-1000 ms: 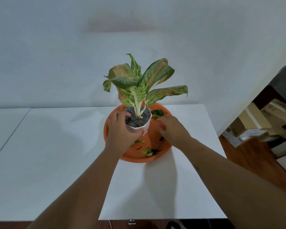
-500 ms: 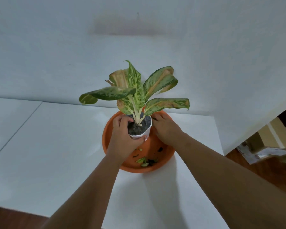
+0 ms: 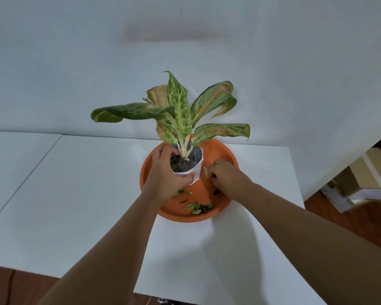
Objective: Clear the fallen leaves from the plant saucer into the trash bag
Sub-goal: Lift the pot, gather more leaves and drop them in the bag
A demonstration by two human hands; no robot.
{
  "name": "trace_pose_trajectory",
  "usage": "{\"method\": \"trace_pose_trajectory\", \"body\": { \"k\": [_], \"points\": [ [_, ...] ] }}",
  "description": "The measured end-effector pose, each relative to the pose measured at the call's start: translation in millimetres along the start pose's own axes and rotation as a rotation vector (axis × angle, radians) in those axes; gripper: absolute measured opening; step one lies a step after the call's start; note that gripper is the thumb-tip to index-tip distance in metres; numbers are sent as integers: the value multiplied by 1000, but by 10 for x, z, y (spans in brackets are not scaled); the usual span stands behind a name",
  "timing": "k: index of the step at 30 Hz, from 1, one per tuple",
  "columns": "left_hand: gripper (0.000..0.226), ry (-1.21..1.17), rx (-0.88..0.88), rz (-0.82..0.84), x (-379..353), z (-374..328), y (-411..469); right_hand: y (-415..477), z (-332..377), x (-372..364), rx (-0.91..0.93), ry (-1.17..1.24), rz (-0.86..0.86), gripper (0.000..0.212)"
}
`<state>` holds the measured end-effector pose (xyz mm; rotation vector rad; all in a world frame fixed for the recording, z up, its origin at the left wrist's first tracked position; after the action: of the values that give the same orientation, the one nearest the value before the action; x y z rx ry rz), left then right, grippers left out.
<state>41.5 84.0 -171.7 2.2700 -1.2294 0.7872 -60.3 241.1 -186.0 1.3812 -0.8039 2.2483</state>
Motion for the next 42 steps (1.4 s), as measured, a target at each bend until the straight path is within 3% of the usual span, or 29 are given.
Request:
{"method": "trace_pose_trajectory", "body": {
  "k": [2, 5, 8, 11, 14, 20, 25, 34, 42],
  "points": [
    [65, -7, -2, 23, 43, -8, 30, -55, 41, -3, -19, 63, 1, 25],
    [65, -36, -31, 64, 104, 7, 81, -131, 84, -13, 43, 70, -170, 16],
    [66, -56, -60, 89, 150, 50, 137, -126, 119, -30, -7, 76, -299, 36],
    [63, -71, -87, 107, 216, 121, 204, -71, 206, -64, -105, -29, -218, 56],
    [62, -84, -115, 148, 285, 183, 297, -73, 320, -144, -122, -69, -195, 51],
    [64, -79, -166, 196, 302, 215, 419, -227, 648, -331, -119, 80, -174, 37],
    [62, -101, -184, 231, 374, 158, 549, -102, 781, -345, -156, 108, -290, 50],
    [64, -74, -193, 240, 491, 120, 708, -226, 902, -455, 75, 37, -174, 43],
    [65, -84, -172, 179, 477, 117, 748, 38, 915, -421, 41, 6, -236, 57]
  ]
}}
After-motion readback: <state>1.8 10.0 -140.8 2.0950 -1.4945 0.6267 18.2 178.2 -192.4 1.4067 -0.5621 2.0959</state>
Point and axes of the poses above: each hand's wrist, its own y-axis towards the middle knuckle, its own x-axis out of the back of the hand, z = x × y, the point moved 1 cm from there along y, towards the middle knuckle, and after that the axes turned 9 degrees about x, right-handed, at the moved point
